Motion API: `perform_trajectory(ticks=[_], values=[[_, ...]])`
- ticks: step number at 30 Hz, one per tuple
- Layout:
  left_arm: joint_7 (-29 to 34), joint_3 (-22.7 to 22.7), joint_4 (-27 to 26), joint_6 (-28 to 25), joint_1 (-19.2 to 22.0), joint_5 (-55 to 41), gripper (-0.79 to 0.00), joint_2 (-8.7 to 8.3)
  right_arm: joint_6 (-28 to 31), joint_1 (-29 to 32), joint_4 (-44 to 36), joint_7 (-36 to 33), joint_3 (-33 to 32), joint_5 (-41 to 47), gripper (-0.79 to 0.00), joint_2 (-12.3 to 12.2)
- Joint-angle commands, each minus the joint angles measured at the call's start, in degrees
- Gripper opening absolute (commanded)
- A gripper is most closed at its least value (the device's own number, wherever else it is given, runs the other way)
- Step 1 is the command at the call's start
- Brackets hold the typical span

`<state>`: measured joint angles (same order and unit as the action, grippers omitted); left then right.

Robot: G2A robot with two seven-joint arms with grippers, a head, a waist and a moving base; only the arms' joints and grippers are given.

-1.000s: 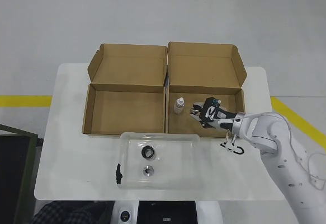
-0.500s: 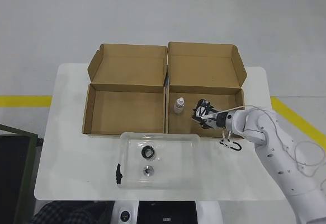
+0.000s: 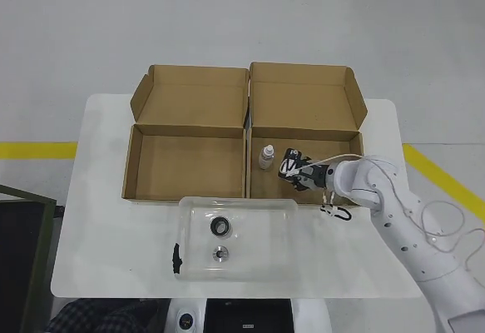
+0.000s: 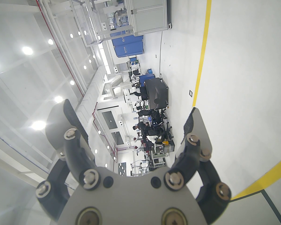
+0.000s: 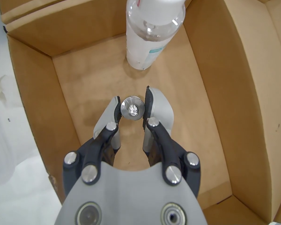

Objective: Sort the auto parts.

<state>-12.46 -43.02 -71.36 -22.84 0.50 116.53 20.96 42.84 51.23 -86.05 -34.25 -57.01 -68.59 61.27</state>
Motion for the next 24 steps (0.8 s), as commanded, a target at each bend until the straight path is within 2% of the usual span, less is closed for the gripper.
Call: perform_trajectory(ticks=[1, 8, 16, 24], values=[[0.0, 0.0, 0.0, 0.0, 0.0, 0.0, 0.0, 0.0, -0.09, -0.14, -0.02, 0.05, 0.22, -0.01, -0.483, 0.06], [0.0, 0.0, 0.0, 0.0, 0.0, 0.0, 0.0, 0.0, 0.37, 0.56, -4.05, 0.35, -2.0, 1.67, -0.428, -0.41], [0.0, 0.0, 0.0, 0.0, 0.0, 0.0, 0.0, 0.0, 1.04, 3.69, -14.19, -0.73, -5.95, 4.59, -0.394, -1.46], [0.0, 0.0, 0.0, 0.0, 0.0, 0.0, 0.0, 0.0, 1.3, 7.82, -23.3, -1.41, -6.87, 7.59, -0.366, -2.06]])
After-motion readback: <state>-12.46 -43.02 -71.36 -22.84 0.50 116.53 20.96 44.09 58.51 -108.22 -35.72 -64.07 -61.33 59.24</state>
